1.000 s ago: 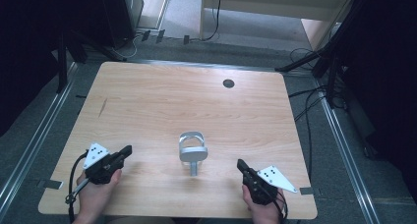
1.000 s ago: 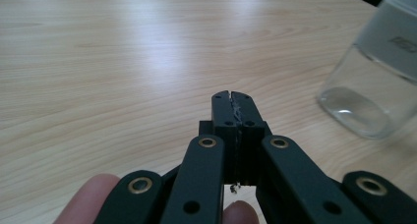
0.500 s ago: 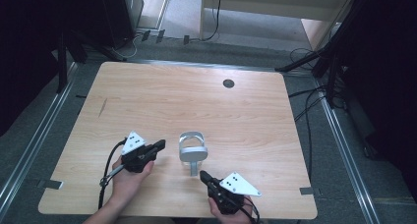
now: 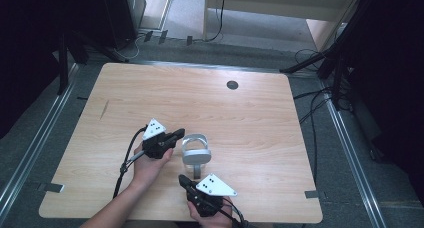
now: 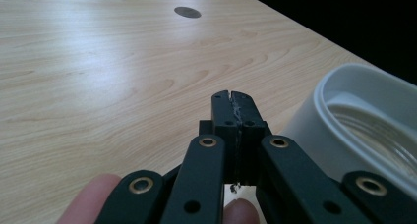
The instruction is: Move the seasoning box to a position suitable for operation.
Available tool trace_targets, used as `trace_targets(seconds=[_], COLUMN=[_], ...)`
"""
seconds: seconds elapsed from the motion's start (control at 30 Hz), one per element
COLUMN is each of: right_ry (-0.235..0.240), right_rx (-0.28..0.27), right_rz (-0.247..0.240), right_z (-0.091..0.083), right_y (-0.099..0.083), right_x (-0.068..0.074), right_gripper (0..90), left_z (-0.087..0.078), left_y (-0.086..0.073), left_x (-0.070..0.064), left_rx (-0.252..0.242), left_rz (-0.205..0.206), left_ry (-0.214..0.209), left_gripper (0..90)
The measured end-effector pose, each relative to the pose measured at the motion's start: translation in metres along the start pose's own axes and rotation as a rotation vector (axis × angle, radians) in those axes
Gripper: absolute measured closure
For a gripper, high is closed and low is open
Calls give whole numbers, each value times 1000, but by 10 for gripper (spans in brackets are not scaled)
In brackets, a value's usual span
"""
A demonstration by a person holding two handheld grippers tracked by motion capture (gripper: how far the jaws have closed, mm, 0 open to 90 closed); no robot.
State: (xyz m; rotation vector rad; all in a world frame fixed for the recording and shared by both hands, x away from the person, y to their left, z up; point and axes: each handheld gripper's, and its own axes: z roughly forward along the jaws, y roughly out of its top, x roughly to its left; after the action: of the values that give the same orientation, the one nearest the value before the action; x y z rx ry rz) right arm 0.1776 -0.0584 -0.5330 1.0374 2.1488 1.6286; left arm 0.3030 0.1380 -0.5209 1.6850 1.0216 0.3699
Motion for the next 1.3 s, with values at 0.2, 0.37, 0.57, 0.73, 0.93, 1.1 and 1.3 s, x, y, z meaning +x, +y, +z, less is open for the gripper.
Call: trace_targets(seconds=[0.2,0.37,0.57,0.73,0.93,1.1,1.3], right_ry=[-46,-72,-120,-168,-218,-259,-310], right_rx=[11,11,3,-3,-31,-40,-44], right_rz=[31,40,56,64,69,70,133], right_z=[-8,-15,-22,-26,-30,-28,-35], right_y=[0,2,8,13,25,34,35], right_x=[-18,-31,-51,-70,-94,-115,-121], right_gripper=[900,900,900,900,900,900,900], left_z=[1,1,4,3,-3,-3,21], left_y=[3,2,1,-3,-10,-15,3], left_x=[-1,-2,-2,-9,-24,-36,-25], left_rx=[11,20,23,32,31,31,26], left_rz=[35,49,47,58,110,127,24], left_ry=[-18,-36,-52,-71,-75,-103,17], left_gripper=[900,900,891,881,869,866,877])
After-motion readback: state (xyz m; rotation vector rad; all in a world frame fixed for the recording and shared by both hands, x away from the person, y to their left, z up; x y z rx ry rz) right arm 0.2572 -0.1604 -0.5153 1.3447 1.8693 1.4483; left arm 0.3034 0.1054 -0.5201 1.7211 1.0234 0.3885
